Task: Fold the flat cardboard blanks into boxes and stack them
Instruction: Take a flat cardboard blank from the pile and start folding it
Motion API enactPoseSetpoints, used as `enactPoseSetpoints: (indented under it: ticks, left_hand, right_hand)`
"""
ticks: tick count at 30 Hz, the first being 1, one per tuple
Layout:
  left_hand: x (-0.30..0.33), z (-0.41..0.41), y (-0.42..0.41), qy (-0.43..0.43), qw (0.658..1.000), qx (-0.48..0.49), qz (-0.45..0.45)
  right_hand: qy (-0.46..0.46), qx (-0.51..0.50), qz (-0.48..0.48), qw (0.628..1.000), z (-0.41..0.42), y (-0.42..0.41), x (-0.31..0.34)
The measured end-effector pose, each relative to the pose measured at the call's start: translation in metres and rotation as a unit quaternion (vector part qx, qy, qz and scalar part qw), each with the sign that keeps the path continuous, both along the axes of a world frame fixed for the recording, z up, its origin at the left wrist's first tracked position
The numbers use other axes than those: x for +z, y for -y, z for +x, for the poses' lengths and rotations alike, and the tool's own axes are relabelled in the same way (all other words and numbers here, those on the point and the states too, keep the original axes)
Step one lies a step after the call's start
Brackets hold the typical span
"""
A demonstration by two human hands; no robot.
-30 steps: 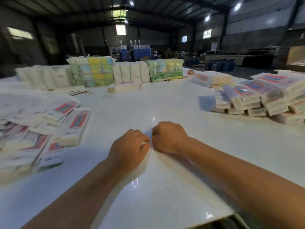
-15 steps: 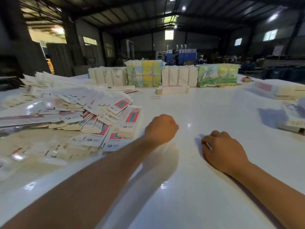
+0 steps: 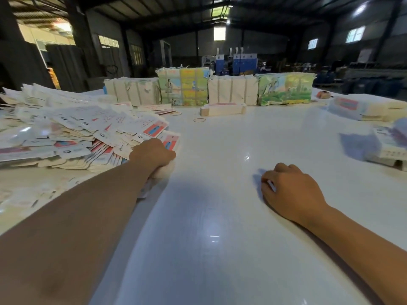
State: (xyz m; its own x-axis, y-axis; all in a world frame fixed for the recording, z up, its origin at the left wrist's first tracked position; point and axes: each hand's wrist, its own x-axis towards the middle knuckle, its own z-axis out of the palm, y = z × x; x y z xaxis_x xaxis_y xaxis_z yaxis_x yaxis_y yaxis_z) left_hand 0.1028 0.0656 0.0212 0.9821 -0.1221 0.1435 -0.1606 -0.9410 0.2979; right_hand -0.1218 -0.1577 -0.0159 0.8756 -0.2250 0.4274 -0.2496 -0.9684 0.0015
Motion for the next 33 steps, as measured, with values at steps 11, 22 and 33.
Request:
enactPoseSetpoints:
  ticks: [11,22,33]
  left_hand:
    - [0.028,-0.078,0.028,-0.021,0.969,-0.23,-0.085]
    - [0.011,-0.132,0.036,-0.017,0.921,-0.385,0.052]
    - [-0.022,-0.15,0.06,0.203,0.927,-0.316,0.001]
  right_hand:
    - [0.139,0.01,0.282,0.949,-0.002,0.002,0.013]
    - [0.248,0.0,0.732,0.635,-0.006,0.01,0.027]
    - [0.218,0.055,0.688,0.69,-0.011,-0.003,0.026]
